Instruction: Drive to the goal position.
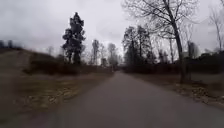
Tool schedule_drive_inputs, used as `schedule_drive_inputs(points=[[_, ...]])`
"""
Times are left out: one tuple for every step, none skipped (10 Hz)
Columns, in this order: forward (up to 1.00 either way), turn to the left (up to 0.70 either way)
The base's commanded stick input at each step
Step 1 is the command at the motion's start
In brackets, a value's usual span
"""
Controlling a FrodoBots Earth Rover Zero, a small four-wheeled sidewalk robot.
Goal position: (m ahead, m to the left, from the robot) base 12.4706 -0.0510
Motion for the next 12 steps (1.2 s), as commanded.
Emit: schedule_drive_inputs(points=[[0.7,0.0],[0.7,0.0],[0.7,0.0],[0.7,0.0],[0.7,0.0],[0.7,0.0],[0.7,0.0],[0.7,0.0],[0.7,0.0],[0.7,0.0],[0.7,0.0],[0.7,0.0]])
